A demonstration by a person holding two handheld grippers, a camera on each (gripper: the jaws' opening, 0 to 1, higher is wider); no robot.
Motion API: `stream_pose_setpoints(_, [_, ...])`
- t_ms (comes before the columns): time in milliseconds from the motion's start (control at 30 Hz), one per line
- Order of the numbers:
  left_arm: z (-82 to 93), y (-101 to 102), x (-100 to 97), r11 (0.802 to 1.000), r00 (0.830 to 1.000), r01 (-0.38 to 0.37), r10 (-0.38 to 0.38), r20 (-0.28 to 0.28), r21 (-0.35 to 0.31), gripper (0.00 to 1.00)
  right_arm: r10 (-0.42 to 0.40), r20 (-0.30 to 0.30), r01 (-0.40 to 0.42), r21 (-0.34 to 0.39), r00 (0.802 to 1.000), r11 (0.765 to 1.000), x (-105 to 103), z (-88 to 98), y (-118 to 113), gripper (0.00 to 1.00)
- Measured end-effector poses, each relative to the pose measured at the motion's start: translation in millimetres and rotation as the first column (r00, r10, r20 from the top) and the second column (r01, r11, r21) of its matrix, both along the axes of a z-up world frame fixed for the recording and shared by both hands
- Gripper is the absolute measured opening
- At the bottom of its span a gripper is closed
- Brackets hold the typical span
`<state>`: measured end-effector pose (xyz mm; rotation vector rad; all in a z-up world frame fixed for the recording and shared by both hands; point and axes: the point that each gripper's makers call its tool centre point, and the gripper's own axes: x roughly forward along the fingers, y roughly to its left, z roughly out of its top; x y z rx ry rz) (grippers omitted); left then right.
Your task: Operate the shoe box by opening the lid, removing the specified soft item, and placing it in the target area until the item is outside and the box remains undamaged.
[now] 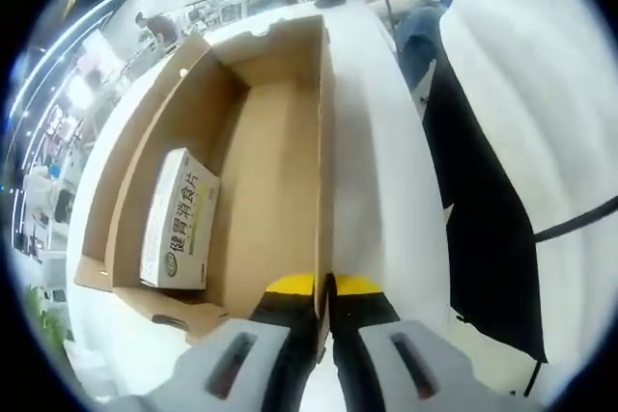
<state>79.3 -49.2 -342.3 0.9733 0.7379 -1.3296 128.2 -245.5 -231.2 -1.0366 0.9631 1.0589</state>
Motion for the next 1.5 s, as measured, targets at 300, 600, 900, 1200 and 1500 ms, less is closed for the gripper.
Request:
stream_pose_setpoints(300, [-0.2,0,0.5,1.000,1.000,-0.004,0.004,0.001,0.000,0.03,-0.036,0.016,0.036,0.004,0.999,0.999,-4,1.4,-14,0.79])
stream_pose_setpoints(600, [0.0,0,0.4,1.000,1.000,-0.007,0.007,0.000,0.001,0.03,-0.048,0.029,0.048,-0.005,0.998,0.999,0,2.0,-20,0.79])
stream_pose_setpoints(900, [0.1,0,0.4,1.000,1.000,-0.007,0.007,0.003,0.001,0.03,-0.071,0.029,0.071,0.000,0.997,0.997,-5,0.7,-29,0.79])
stream_pose_setpoints(1200, [-0.1,0,0.5,1.000,1.000,-0.008,0.008,0.002,0.001,0.03,-0.095,0.013,0.095,0.006,0.995,0.995,-10,-2.2,-35,0.79])
stream_pose_setpoints(1500, [0.3,0,0.4,1.000,1.000,-0.014,0.014,0.005,0.001,0.03,-0.082,0.018,0.082,-0.013,0.996,0.997,-18,-5.2,-56,0.79])
